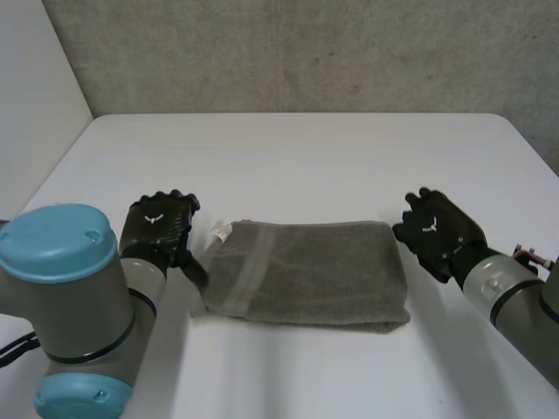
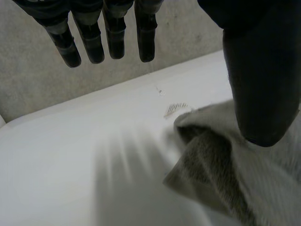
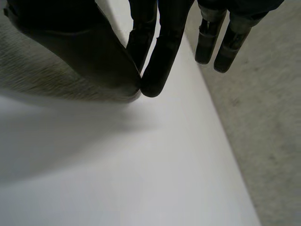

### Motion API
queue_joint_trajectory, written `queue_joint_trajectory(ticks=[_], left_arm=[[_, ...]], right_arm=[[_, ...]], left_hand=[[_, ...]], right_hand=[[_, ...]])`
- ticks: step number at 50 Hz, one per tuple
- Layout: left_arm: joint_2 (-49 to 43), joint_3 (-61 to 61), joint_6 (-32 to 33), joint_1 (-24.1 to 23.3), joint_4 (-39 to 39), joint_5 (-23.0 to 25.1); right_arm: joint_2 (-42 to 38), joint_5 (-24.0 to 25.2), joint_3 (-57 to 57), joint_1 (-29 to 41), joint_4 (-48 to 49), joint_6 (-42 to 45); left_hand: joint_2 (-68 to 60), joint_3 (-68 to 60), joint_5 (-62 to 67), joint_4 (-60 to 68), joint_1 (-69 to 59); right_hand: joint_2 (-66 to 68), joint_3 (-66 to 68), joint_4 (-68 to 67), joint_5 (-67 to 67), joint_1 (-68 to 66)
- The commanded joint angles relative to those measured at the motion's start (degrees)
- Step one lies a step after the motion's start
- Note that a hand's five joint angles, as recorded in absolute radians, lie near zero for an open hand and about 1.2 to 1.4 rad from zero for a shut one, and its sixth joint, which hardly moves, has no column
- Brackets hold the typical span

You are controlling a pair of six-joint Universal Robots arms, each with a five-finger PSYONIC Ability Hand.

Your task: Fold the towel.

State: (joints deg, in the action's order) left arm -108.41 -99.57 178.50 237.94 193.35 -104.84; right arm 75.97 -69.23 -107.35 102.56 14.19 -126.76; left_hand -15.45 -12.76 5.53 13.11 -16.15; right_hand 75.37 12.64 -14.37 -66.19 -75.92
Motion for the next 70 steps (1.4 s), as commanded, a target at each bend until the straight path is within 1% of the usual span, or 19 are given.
queue_joint_trajectory(ticks=[1, 8, 9, 10, 11, 12, 13, 17, 20, 21, 26, 29, 35, 49, 54, 56, 57, 63, 70], left_arm=[[3.29, -0.01, -1.93, 1.83, -2.54, 0.86], [4.08, -1.68, -2.19, 3.76, -2.89, 5.25], [4.08, -1.68, -2.19, 3.76, -2.89, 5.26], [3.91, -1.86, -2.19, 3.76, -2.89, 5.78], [3.82, -1.95, -2.28, 3.76, -2.89, 6.13], [3.82, -1.95, -2.28, 3.76, -2.89, 6.14], [3.82, -1.95, -2.37, 3.68, -2.89, 6.22], [3.90, -1.68, -2.72, 3.59, -2.72, 6.58], [4.08, -0.89, -3.34, 3.59, -2.72, 6.67], [4.34, -0.63, -3.42, 3.59, -2.72, 6.67], [4.69, 0.60, -3.69, 3.41, -2.72, 6.75], [4.87, 0.78, -4.13, 3.32, -2.72, 8.06], [4.96, 0.78, -5.70, 3.85, -2.72, 13.34], [5.49, 0.60, -7.12, 5.26, -2.72, 14.31], [5.49, 0.43, -7.12, 5.70, -2.72, 14.31], [5.49, 0.34, -7.12, 5.78, -2.72, 14.31], [5.49, 0.34, -7.12, 5.78, -2.72, 14.31], [5.75, 0.43, -7.12, 6.22, -2.72, 14.22], [7.86, 0.08, -7.12, 8.16, -2.72, 14.31]], right_arm=[[-0.20, -0.20, 4.85, 7.55, -0.12, 0.98], [-1.00, -1.34, 6.36, 10.38, -2.41, 3.10], [-0.65, -1.78, 5.84, 10.30, -2.93, 2.40], [-0.47, -2.57, 4.96, 10.29, -3.55, 1.00], [-0.47, -2.58, 4.95, 10.29, -3.55, 0.99], [-0.38, -3.62, 4.00, 10.21, -4.07, -1.71], [-0.38, -3.63, 3.99, 10.21, -4.08, -1.74], [0.06, -4.25, 0.57, 9.33, -5.22, -15.84], [2.24, -1.89, -2.41, 7.23, -6.01, -23.15], [2.26, -1.87, -2.43, 7.22, -6.01, -23.18], [6.12, 6.46, -5.76, 2.31, -8.73, -28.01], [6.74, 7.71, -6.56, 0.98, -9.27, -27.93], [6.74, 9.29, -9.46, -1.83, -8.56, -27.40], [1.29, 9.20, -10.08, -3.24, -2.67, -22.48], [-0.82, 9.11, -9.55, -3.15, -1.53, -21.42], [-1.00, 8.76, -9.46, -3.33, -1.27, -20.90], [-0.47, 8.76, -9.29, -3.68, -1.35, -20.72], [1.03, 9.55, -7.88, -6.14, -2.15, -20.02], [5.24, 9.73, -1.31, -8.43, -7.67, -10.46]], left_hand=[[1.36, 2.76, -1.45, -3.11, 2.06], [1.36, 2.76, -1.45, -3.11, 2.06], [1.36, 2.76, -1.45, -3.11, 2.06], [1.36, 2.76, -1.45, -3.11, 2.06], [1.36, 2.76, -1.45, -3.11, 2.06], [1.36, 2.76, -1.45, -3.11, 2.06], [1.36, 2.76, -1.45, -3.11, 2.06], [1.36, 2.76, -1.45, -3.11, 2.06], [1.36, 2.76, -1.45, -3.11, 2.06], [1.36, 2.76, -1.45, -3.11, 2.06], [2.03, 2.76, -2.12, -3.11, 2.73], [3.04, 2.76, -3.13, -3.11, 3.74], [3.88, 2.76, -3.97, -3.11, 4.58], [3.89, 2.76, -3.97, -3.11, 4.59], [3.89, 2.76, -3.97, -3.11, 4.59], [3.72, 2.76, -3.81, -3.11, 4.42], [3.88, 2.76, -3.97, -3.11, 4.58], [3.89, 2.76, -3.97, -3.11, 4.59], [3.89, 2.76, -3.97, -3.11, 4.59]], right_hand=[[4.63, -2.64, 4.37, -3.81, -4.08], [4.63, -2.64, 4.37, -3.81, -4.08], [-2.64, -2.64, 4.37, 3.45, 3.19], [-26.52, -2.64, 4.37, 27.34, 27.07], [-26.76, -2.64, 4.37, 27.58, 27.31], [-45.08, -2.64, 4.37, 45.90, 45.63], [-45.27, -2.64, 4.37, 46.08, 45.82], [-50.13, -2.64, 4.37, 50.95, 50.68], [-51.48, -2.64, 4.37, 52.30, 52.03], [-51.49, -2.64, 4.37, 52.31, 52.04], [-52.33, -2.64, 4.37, 53.15, 52.88], [-52.50, -2.64, 4.37, 53.32, 53.05], [-50.65, -2.64, 4.37, 51.47, 51.20], [-30.63, -2.64, 4.37, 31.45, 31.18], [-14.82, -2.64, 4.37, 15.64, 15.37], [2.91, -2.64, 4.37, -2.09, -2.36], [4.61, -2.64, 4.37, -3.80, -4.06], [4.63, -2.64, 4.37, -3.81, -4.08], [4.63, -2.64, 4.37, -3.81, -4.08]])
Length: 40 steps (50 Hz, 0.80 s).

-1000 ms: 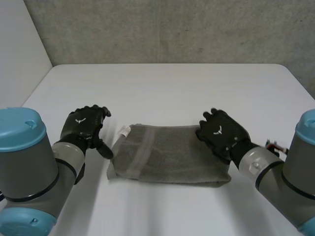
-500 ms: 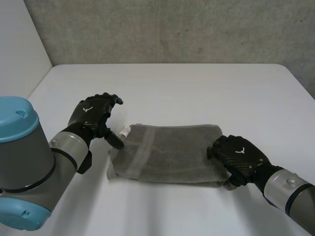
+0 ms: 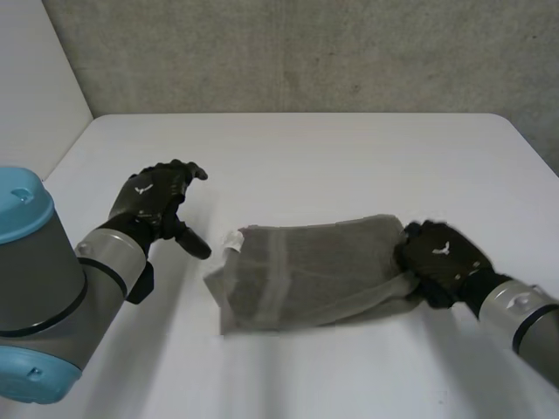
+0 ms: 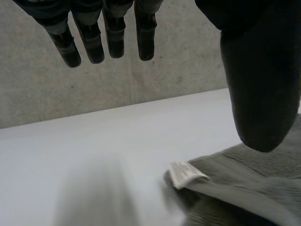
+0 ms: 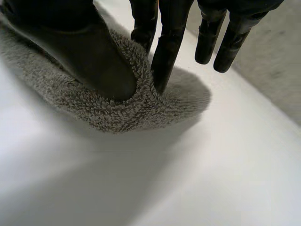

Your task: Fold the towel.

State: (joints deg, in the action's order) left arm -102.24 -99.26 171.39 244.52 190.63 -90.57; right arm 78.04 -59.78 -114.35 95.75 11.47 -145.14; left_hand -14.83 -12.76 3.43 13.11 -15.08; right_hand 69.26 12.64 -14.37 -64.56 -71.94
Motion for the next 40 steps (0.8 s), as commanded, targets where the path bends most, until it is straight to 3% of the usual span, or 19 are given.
queue_joint_trajectory(ticks=[1, 4, 6, 10, 12, 17, 24, 34, 35, 36, 40], left_arm=[[2.13, -0.23, 0.00, 1.92, 0.00, 0.04], [2.83, -0.23, 0.00, 2.53, 0.00, -0.04], [3.01, -0.23, 0.00, 2.80, 0.00, -0.04], [3.80, -0.23, -0.09, 3.50, 0.00, -0.22], [4.15, -0.23, -0.09, 4.11, 0.00, -0.22], [5.64, -0.23, -0.18, 6.39, 0.00, -0.39], [7.93, 0.29, -2.45, 10.35, -0.09, -0.04], [7.76, 0.65, -3.78, 10.10, 0.00, 0.22], [7.76, 0.73, -3.78, 9.83, 0.00, 0.31], [7.76, 0.74, -3.78, 9.83, 0.00, 0.31], [7.14, 1.35, -3.78, 9.31, 0.26, 0.31]], right_arm=[[3.43, 0.37, 7.02, -0.57, -6.80, 9.60], [3.43, 0.89, 8.53, 2.86, -8.92, 10.76], [2.12, 0.28, 10.98, 11.87, -10.33, 13.21], [-1.05, -0.16, 13.45, 19.12, -9.28, 14.01], [-4.29, -2.00, 16.77, 25.86, -7.70, 14.97], [-9.82, -6.30, 21.43, 34.39, -4.54, 16.03], [-15.90, -8.07, 26.81, 40.22, -1.01, 15.94], [-24.52, -8.51, 31.12, 42.94, 0.30, 15.85], [-24.69, -8.42, 30.60, 42.94, 0.22, 15.68], [-24.34, -8.34, 29.89, 42.77, 0.13, 15.42], [-21.44, -8.16, 27.43, 41.80, -0.05, 14.27]], left_hand=[[3.27, 2.76, -1.87, -3.11, 3.52], [3.27, 2.76, -1.87, -3.11, 3.52], [3.27, 2.76, -1.87, -3.11, 3.52], [3.44, 2.76, -2.04, -3.11, 3.69], [3.44, 2.76, -2.04, -3.11, 3.69], [3.44, 2.76, -2.04, -3.11, 3.69], [3.44, 2.76, -2.04, -3.11, 3.69], [3.44, 2.76, -2.04, -3.11, 3.69], [3.44, 2.76, -2.04, -3.11, 3.69], [3.44, 2.76, -2.04, -3.11, 3.69], [3.44, 2.76, -2.04, -3.11, 3.69]], right_hand=[[10.74, -2.64, 4.37, -5.44, -8.06], [10.74, -2.64, 4.37, -5.44, -8.06], [10.74, -2.64, 4.37, -5.44, -8.06], [10.74, -2.64, 4.37, -5.44, -8.06], [10.74, -2.64, 4.37, -5.44, -8.06], [10.74, -2.64, 4.37, -5.44, -8.06], [10.74, -2.64, 4.37, -5.44, -8.06], [10.74, -2.64, 4.37, -5.44, -8.06], [-14.18, -2.64, 4.37, 19.48, 16.86], [-52.23, -2.64, 4.37, 57.53, 54.92], [-59.26, -2.64, 4.37, 64.56, 61.94]])
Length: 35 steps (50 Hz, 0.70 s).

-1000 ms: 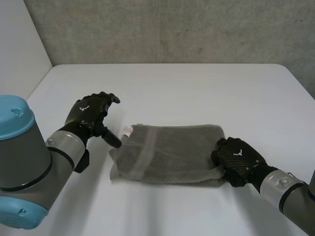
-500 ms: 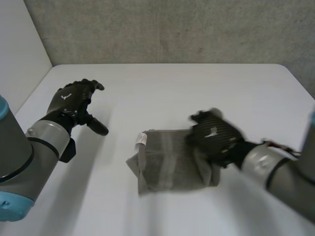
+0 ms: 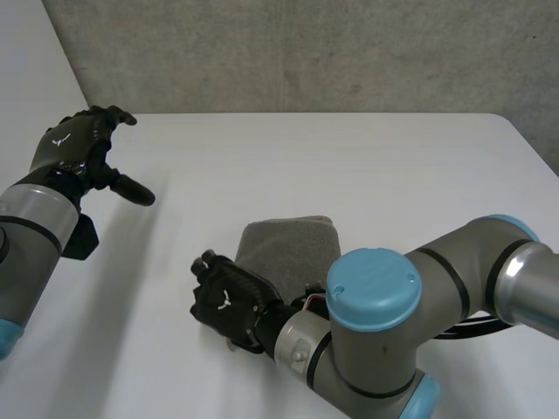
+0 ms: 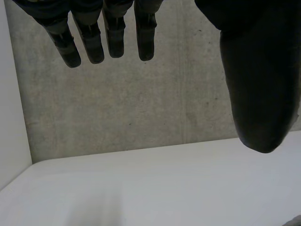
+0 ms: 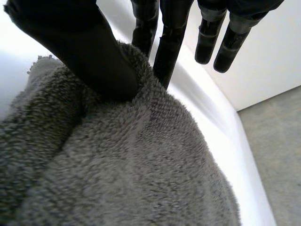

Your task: Fold the towel.

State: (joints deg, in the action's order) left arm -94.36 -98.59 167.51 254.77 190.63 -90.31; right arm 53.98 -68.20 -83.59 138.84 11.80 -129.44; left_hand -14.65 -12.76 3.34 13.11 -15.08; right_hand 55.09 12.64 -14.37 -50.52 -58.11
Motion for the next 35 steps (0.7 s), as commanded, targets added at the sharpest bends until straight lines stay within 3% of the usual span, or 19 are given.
queue_joint_trajectory(ticks=[1, 5, 10, 18, 22, 27, 35], left_arm=[[-0.74, 0.68, 0.09, -0.94, 0.26, 0.04], [-1.78, 2.52, -0.17, -1.99, 0.53, -0.13], [-3.28, 5.07, -0.43, -2.08, 0.70, -0.57], [-5.39, 7.10, -1.93, -3.66, 0.44, -0.66], [-6.36, 7.01, -1.40, -6.65, 0.44, -0.31], [-11.79, 7.19, -0.61, -14.37, 0.09, -0.31], [-19.79, 6.66, 4.12, -20.80, 0.79, -2.15]], right_arm=[[5.31, 0.78, -5.16, -2.07, -0.11, -3.34], [10.79, 1.05, -8.52, -4.80, -0.02, -9.51], [19.91, 0.26, -13.25, -10.33, -0.90, -23.37], [25.29, 0.26, -17.22, -19.81, -8.87, -31.83], [25.29, 0.26, -17.31, -23.51, -13.01, -33.15], [21.78, -1.15, -15.11, -25.20, -12.59, -40.10], [13.43, -9.06, -9.75, -22.56, -10.04, -46.78]], left_hand=[[3.26, 2.76, -1.95, -3.11, 3.69], [3.26, 2.76, -1.95, -3.11, 3.69], [2.60, 2.76, -1.28, -3.11, 3.02], [1.75, 2.76, -0.43, -3.11, 2.17], [1.75, 2.76, -0.43, -3.11, 2.17], [1.58, 2.76, -0.26, -3.11, 2.01], [1.24, 2.76, 0.07, -3.11, 1.67]], right_hand=[[-45.09, -2.64, 4.37, 50.52, 48.11], [-45.09, -2.64, 4.37, 50.52, 48.11], [-45.09, -2.64, 4.37, 50.52, 48.11], [-45.09, -2.64, 4.37, 50.52, 48.11], [-45.09, -2.64, 4.37, 50.52, 48.11], [-45.09, -2.64, 4.37, 50.52, 48.11], [-45.09, -2.64, 4.37, 50.52, 48.11]])
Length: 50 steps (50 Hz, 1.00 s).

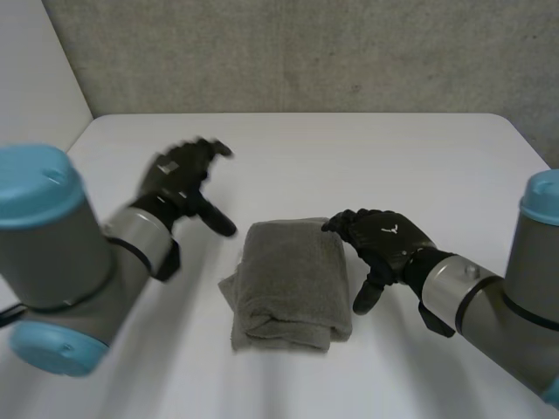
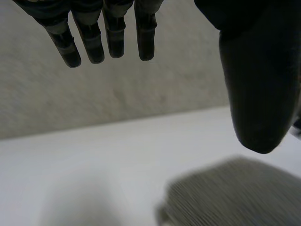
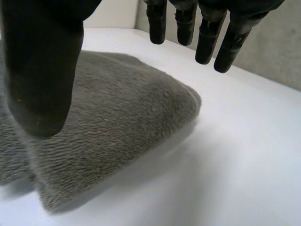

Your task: Fold the towel.

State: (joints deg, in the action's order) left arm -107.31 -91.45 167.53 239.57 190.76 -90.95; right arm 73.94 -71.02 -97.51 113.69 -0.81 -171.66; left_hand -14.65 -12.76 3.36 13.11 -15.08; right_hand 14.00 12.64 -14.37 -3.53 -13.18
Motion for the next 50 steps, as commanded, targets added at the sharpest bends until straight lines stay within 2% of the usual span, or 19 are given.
queue_joint_trajectory(ticks=[1, 8, 15, 21, 26, 36, 40, 46, 50], left_arm=[[-6.86, -0.48, 4.12, -5.60, 0.67, -1.51], [-12.30, -0.49, 8.60, -8.23, 1.11, -4.94], [-15.73, -0.48, 10.10, -9.47, 3.04, -6.87], [-15.56, -0.22, 10.10, -9.38, 3.13, -7.67], [-13.46, 0.04, 10.10, -8.77, 2.95, -8.02], [-5.46, 0.74, 9.57, -7.80, 2.60, -8.11], [-2.55, 2.15, 9.48, -6.39, 2.43, -7.93], [1.93, 8.74, 9.92, -2.17, -3.81, -9.07], [2.55, 14.09, 9.84, 2.30, -11.52, -10.83]], right_arm=[[-7.84, -7.80, 4.78, 3.20, 3.53, -4.99], [-11.01, -10.10, 5.13, 5.14, 8.28, -9.04], [-14.78, -11.68, 6.97, 7.24, 10.48, -10.09], [-17.42, -12.65, 8.56, 7.78, 10.31, -9.65], [-16.64, -12.47, 8.74, 7.78, 10.13, -9.57], [-6.18, -13.00, 8.83, 6.90, 9.25, -8.42], [0.83, -18.08, 9.52, 4.36, 8.55, -4.84], [5.07, -21.52, 15.49, 2.42, 2.59, 3.95], [6.04, -22.49, 17.44, 0.92, 0.72, 3.18]], left_hand=[[1.24, 2.76, 0.05, -3.11, 1.67], [1.24, 2.76, 0.05, -3.11, 1.67], [1.07, 2.76, 0.22, -3.11, 1.50], [1.24, 2.76, 0.05, -3.11, 1.67], [1.57, 2.76, -0.29, -3.11, 2.01], [3.42, 2.76, -2.13, -3.11, 3.85], [3.43, 2.76, -2.14, -3.11, 3.86], [3.59, 2.76, -2.30, -3.11, 4.02], [3.59, 2.76, -2.30, -3.11, 4.02]], right_hand=[[-4.00, -2.64, 4.37, 3.53, 3.18], [-4.00, -2.64, 4.37, 3.53, 3.18], [-4.00, -2.64, 4.37, 3.53, 3.18], [-4.00, -2.64, 4.37, 3.53, 3.18], [-4.00, -2.64, 4.37, 3.53, 3.18], [-4.00, -2.64, 4.37, 3.53, 3.18], [-4.00, -2.64, 4.37, 3.53, 3.18], [-4.00, -2.64, 4.37, 3.53, 3.18], [-4.00, -2.64, 4.37, 3.53, 3.18]])
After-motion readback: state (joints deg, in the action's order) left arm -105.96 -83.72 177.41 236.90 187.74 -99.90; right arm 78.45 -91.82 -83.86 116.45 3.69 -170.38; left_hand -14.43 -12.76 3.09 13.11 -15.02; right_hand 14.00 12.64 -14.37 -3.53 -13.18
